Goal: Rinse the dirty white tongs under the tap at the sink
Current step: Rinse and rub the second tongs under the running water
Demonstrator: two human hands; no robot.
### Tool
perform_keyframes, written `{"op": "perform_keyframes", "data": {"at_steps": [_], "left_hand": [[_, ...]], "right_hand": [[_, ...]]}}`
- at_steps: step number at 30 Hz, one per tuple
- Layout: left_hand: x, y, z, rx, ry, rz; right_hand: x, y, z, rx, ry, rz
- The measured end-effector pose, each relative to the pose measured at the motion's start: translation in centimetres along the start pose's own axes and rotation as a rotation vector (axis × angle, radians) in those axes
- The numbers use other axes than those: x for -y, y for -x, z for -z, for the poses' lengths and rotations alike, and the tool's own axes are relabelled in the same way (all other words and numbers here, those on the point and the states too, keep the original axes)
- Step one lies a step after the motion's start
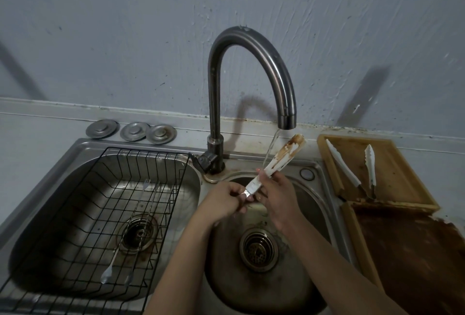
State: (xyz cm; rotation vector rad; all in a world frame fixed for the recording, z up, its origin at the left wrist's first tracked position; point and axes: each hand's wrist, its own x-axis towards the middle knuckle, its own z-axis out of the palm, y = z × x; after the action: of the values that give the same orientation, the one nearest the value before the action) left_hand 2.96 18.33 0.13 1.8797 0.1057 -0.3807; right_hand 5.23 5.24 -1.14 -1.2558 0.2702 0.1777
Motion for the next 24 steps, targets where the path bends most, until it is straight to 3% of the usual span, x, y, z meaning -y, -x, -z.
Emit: {"op": "perform_keyframes", "data": {"at_steps": [8,12,15,18,21,24], "left_hand": [[0.6,-0.1,-0.6,-0.004,-0.033,0.025],[0.2,0.3,-2.5,0.042,0.052,-0.005],[-0.1,0.7,-4.2,0.147,0.072,-0.048],[0.1,0.7,-4.9,0.159,0.082,-0.048],[0.2,0.6,-4.8,0.018,0.331,0.010],[0.4,0.6,-4.6,0.069,0.667,0.036]], "right_hand": [[-0.9,1.0,0.9,0.088,0.221,0.088],[-0.4,0.5,0.9,-0.045,0.195,0.067],[0.0,0.3,1.2,-0.137,0.417,0.205],[1.1,0.2,1.9,-0.089,0.732,0.402],[2.3,0.0,2.5,-0.052,1.139,0.485],[2.4,0.4,2.3,-0.042,1.323,0.478]]}}
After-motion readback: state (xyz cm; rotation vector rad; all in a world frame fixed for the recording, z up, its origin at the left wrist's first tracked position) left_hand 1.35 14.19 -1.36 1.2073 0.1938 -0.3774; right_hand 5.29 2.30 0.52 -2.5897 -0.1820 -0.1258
